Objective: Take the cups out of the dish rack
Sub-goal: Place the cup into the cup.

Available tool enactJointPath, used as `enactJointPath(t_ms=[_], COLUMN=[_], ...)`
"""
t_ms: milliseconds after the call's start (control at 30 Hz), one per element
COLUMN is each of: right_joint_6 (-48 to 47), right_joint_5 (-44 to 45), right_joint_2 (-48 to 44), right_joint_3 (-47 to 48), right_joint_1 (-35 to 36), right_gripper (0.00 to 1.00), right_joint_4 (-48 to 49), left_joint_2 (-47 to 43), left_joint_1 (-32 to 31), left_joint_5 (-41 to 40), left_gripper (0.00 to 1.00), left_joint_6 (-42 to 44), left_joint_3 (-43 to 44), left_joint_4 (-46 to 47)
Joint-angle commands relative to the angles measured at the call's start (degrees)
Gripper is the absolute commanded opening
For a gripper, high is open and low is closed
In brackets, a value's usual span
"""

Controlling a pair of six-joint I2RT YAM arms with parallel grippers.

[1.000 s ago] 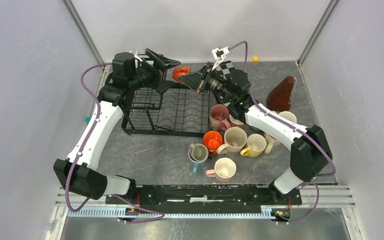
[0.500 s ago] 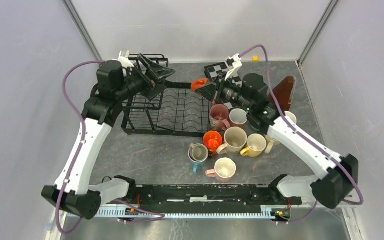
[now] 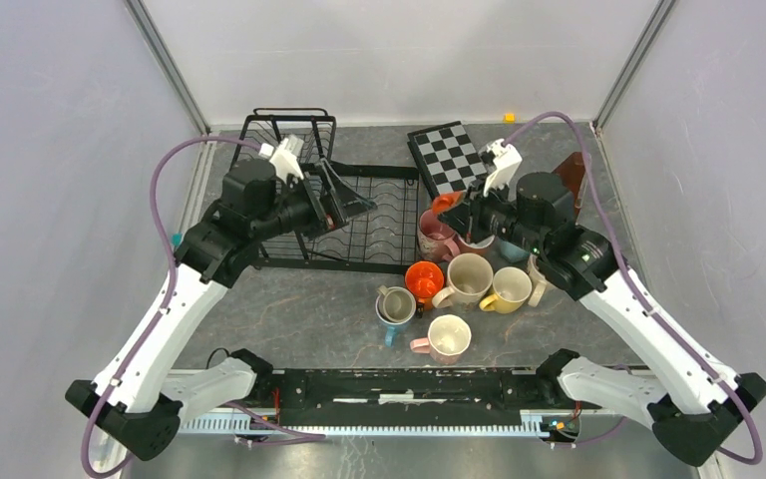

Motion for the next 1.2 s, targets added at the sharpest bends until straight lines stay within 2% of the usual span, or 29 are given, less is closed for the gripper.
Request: enactJointPath(t_ms=[0,233,467,800,1167], right_joint_6=[-3.8,-4.32,-3.44,-0.33,1.27], right_joint_5=[2.35,-0.78,4.34,6.29,9.45], right_joint_2=[-3.66,-5.14,-3.92,-1.39,1.95], right_joint_3=[1.2,-0.74,-0.83,-4.15,-7.34], right_joint_1=[-0.32,2.34,14.74,25.46,31.11], right_gripper=[0.0,0.0,0.0,0.0,0.0], right_joint_4=[-9.11,-19.27,-27.66,-30.28,-30.12], left_joint_2=[-2.66,-5.69,-7.73,-8.08,-8.37], left_joint_1=[-1.98,-1.98,-1.98,-1.99,-2.0], left_joint_5=[-2.65,-5.82,-14.31,-16.89,-17.41], left_gripper=[1.0,1.0,1.0,1.0,1.0], left_joint_6=[6.71,10.38,12.56,13.25,13.0], left_joint_3=[-1.86,-2.01,-2.11,-1.49,-2.11], left_joint_4=[-0.26,-3.35,-6.22,-6.86,-6.95])
